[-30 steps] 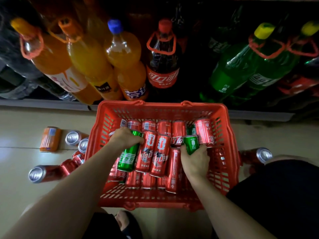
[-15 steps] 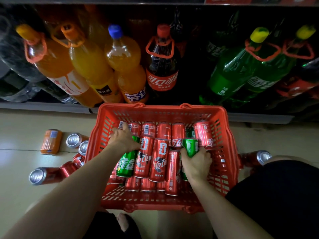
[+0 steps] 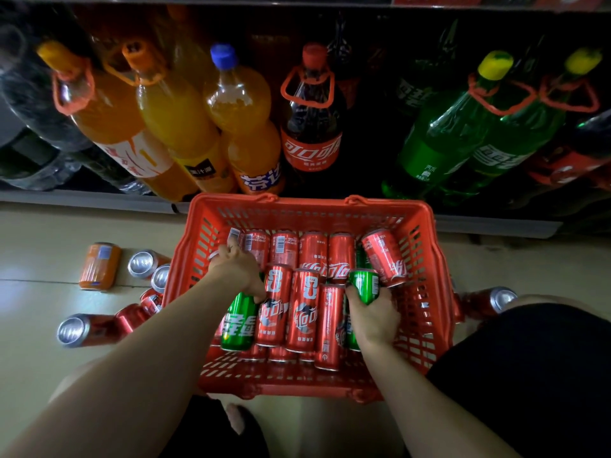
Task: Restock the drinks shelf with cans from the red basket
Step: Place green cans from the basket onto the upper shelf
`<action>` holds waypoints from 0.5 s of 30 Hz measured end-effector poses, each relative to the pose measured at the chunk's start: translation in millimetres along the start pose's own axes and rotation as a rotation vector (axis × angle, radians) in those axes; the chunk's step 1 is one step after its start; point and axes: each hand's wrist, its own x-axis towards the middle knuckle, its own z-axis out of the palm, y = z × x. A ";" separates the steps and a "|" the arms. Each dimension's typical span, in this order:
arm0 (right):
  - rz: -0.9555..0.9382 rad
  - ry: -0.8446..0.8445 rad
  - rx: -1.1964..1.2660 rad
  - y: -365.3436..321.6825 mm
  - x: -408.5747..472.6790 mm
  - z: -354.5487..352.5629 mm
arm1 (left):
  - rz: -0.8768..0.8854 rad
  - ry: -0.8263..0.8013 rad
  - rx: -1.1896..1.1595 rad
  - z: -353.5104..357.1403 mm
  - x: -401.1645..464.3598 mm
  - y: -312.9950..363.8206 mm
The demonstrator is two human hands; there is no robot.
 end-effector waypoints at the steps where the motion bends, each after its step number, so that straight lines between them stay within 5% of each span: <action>1: -0.008 0.012 0.007 -0.8 -0.6 0.0 | 0.005 -0.006 0.033 0.8 0.2 0.5; 11: -0.239 -0.025 0.034 -28.2 -12.1 -3.8 | 0.034 -0.105 0.037 -7.4 -1.0 -7.9; 15: -0.305 -0.115 0.048 -35.0 -18.7 1.5 | 0.117 -0.118 -0.209 -18.8 -14.4 -14.8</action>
